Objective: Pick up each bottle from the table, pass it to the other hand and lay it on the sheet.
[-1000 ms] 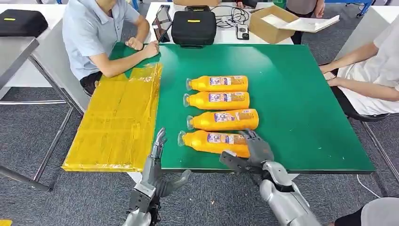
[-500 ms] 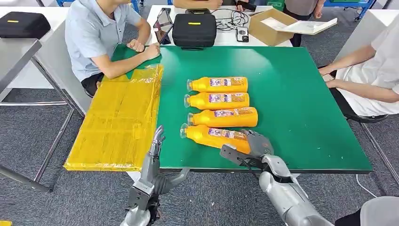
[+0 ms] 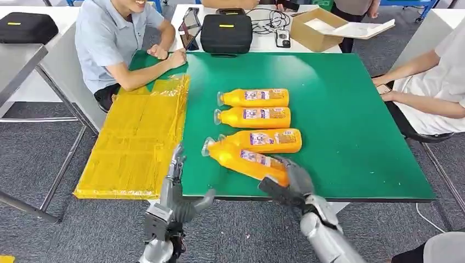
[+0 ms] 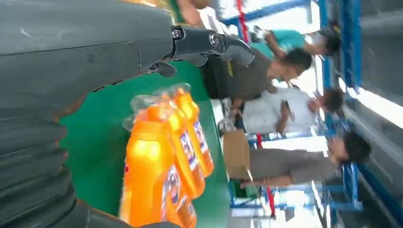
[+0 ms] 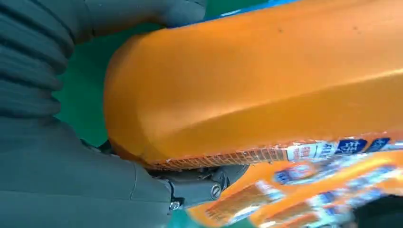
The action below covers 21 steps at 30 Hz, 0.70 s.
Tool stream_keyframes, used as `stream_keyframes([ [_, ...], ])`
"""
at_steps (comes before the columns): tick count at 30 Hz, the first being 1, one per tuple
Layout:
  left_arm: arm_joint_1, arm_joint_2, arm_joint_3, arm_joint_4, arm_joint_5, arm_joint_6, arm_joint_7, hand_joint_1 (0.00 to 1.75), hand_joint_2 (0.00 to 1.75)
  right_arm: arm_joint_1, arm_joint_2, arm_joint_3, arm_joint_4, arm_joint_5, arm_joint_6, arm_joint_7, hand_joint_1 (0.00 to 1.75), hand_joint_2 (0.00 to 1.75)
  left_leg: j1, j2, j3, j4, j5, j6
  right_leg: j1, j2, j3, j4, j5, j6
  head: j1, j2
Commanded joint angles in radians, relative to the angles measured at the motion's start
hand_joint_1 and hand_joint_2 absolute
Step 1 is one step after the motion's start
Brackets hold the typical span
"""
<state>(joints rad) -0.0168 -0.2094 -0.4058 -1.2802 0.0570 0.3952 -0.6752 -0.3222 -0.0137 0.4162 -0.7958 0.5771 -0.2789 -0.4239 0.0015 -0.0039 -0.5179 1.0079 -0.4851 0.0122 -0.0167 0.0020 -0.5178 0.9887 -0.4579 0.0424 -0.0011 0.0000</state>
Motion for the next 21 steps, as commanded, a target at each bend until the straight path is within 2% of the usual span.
stream_keyframes([
  [1,-0.009,-0.043,0.144,0.067,0.285,-0.045,0.067,0.0,0.0,0.188,0.058,-0.123,-0.311,-0.1,-0.108,-0.044,1.75,1.75,0.0,-0.001,-0.006,0.0,0.001,-0.001,0.001,-0.002,-0.005,0.0,0.0,-0.001,0.0,0.0],
  [3,0.002,-0.028,0.149,0.064,0.372,-0.094,0.111,0.0,0.0,0.216,0.067,-0.126,-0.356,-0.117,-0.133,-0.053,1.75,1.75,0.0,-0.001,-0.011,0.0,0.002,-0.001,0.001,-0.002,-0.01,0.001,0.001,-0.001,0.0,0.0],
  [5,0.029,-0.003,0.129,0.033,0.39,-0.125,0.099,0.0,0.0,0.234,0.075,-0.117,-0.383,-0.122,-0.153,-0.058,1.75,1.75,0.001,0.0,-0.013,0.0,0.002,-0.001,0.001,-0.002,-0.012,0.0,0.001,-0.002,0.0,0.0],
  [10,0.038,-0.001,0.126,0.024,0.39,-0.127,0.099,0.0,0.0,0.235,0.077,-0.113,-0.386,-0.121,-0.156,-0.058,1.75,1.75,0.0,-0.001,-0.017,0.0,0.002,-0.001,-0.001,-0.002,-0.016,0.001,0.001,-0.001,0.0,0.0],
  [14,0.057,0.042,0.055,-0.006,0.379,-0.238,0.103,0.0,0.0,0.247,0.101,-0.13,-0.431,-0.176,-0.184,-0.095,1.75,1.75,0.001,0.0,-0.019,0.0,0.003,-0.001,0.0,-0.002,-0.018,0.001,0.001,-0.003,0.0,0.0],
  [17,0.064,0.054,0.027,0.014,0.383,-0.308,0.122,0.0,0.0,0.262,0.11,-0.117,-0.472,-0.202,-0.167,-0.114,1.75,1.75,0.0,0.0,-0.019,0.0,0.003,-0.002,0.0,-0.001,-0.019,0.001,0.001,-0.003,0.0,0.0],
  [21,0.077,0.067,0.015,0.027,0.37,-0.378,0.128,0.0,0.0,0.271,0.116,-0.012,-0.485,-0.183,-0.103,-0.122,1.75,1.75,0.0,0.001,-0.018,0.0,0.002,-0.001,0.0,-0.001,-0.018,0.0,0.001,-0.002,0.0,0.0],
])
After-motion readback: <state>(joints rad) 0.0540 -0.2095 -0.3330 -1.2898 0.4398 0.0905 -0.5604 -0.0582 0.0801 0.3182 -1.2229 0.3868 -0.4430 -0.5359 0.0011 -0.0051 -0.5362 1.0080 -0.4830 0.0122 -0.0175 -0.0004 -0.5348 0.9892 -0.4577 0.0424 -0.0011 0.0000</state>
